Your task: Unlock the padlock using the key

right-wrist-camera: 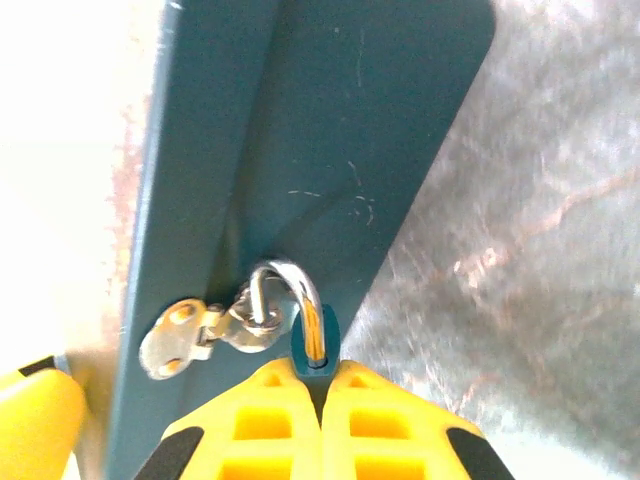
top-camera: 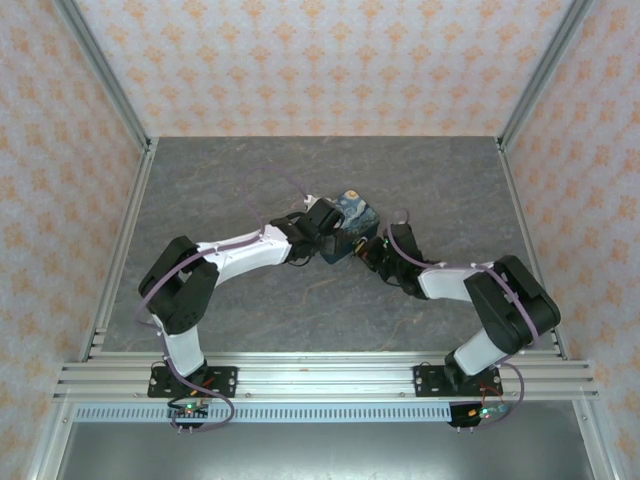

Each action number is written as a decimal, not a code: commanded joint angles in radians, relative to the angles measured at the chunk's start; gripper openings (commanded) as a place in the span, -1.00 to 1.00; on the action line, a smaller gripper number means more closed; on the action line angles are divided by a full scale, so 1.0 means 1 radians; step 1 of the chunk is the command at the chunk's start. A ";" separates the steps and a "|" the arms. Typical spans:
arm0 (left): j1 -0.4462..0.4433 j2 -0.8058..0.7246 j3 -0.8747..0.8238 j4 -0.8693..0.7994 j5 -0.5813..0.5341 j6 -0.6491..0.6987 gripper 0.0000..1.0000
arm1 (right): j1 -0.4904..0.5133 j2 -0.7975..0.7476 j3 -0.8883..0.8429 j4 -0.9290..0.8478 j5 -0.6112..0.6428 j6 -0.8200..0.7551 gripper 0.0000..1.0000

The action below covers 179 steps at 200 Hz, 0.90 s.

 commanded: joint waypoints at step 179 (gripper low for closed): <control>0.078 -0.448 -0.039 -0.273 -0.005 0.022 0.99 | -0.159 -0.653 -0.119 -0.584 0.045 -0.197 0.98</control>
